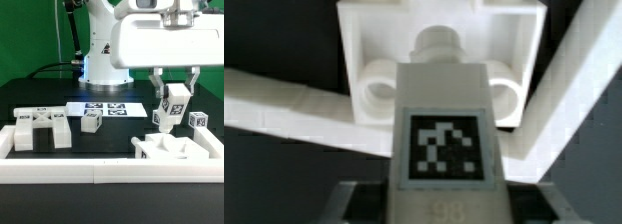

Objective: Assemble chair

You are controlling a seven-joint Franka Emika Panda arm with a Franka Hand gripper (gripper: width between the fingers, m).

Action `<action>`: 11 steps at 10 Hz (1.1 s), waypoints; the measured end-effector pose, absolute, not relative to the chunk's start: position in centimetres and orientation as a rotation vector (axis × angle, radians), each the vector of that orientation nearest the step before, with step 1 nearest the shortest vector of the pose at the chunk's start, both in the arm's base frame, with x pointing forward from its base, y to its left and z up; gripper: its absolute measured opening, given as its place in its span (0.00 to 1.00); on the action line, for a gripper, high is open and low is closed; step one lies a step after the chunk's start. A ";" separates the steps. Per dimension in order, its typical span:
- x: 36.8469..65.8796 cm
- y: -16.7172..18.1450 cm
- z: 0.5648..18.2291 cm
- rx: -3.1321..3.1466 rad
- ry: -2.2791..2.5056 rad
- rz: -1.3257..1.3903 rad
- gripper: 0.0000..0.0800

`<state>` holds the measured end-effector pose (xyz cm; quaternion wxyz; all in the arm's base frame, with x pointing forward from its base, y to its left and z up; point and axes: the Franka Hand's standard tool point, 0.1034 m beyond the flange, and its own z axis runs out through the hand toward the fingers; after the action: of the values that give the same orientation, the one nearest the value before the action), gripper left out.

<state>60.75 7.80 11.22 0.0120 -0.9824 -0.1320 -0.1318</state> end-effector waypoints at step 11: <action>61.9 10.0 11.2 -2.988 -0.427 -0.806 0.37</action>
Offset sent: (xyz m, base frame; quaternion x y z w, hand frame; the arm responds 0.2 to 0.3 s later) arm 0.0000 0.0000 0.0000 0.0000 0.0000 0.0000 1.0000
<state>61.93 10.04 11.22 0.0085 -0.9564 -0.1366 -0.2581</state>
